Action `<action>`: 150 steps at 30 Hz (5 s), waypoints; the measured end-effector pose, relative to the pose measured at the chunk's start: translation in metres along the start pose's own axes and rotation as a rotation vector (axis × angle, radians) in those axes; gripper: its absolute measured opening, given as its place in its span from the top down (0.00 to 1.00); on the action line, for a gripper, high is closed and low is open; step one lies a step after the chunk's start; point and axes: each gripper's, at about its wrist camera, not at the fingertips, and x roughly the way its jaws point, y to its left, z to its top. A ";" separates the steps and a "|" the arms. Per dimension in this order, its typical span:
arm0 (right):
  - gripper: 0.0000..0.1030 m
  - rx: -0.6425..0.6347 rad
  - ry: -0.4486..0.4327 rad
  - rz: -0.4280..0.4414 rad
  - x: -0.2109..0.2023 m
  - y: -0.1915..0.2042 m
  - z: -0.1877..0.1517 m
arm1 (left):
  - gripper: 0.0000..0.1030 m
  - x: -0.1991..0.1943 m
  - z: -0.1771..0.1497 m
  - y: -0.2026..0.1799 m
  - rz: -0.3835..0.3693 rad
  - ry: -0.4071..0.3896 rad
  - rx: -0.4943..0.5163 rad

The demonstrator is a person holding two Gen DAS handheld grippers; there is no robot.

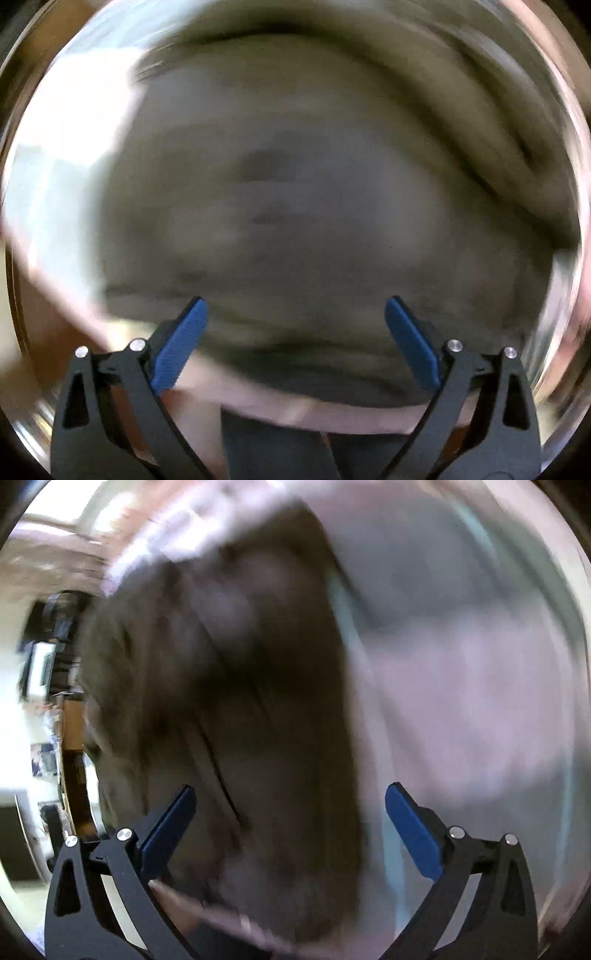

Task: Fold large clothes

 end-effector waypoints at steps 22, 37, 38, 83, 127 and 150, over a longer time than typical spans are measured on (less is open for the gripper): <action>0.82 0.294 0.077 0.110 0.049 0.032 -0.100 | 0.86 0.022 0.056 0.163 -0.447 0.101 -0.230; 0.86 0.227 -0.480 0.633 -0.148 0.118 0.103 | 0.86 -0.188 0.247 0.038 -0.911 -0.397 -0.039; 0.86 0.234 -0.500 0.632 -0.149 0.122 0.126 | 0.86 -0.192 0.260 0.026 -0.891 -0.419 -0.027; 0.27 -0.442 -0.365 -0.337 0.043 0.346 0.174 | 0.32 -0.071 0.283 -0.212 0.004 -0.367 0.388; 0.27 -0.094 -0.407 -0.418 0.001 0.144 0.128 | 0.36 -0.076 0.253 -0.044 0.275 -0.413 0.111; 0.28 -0.304 -0.380 -0.211 -0.003 0.295 0.121 | 0.28 -0.124 0.242 -0.057 0.323 -0.504 0.109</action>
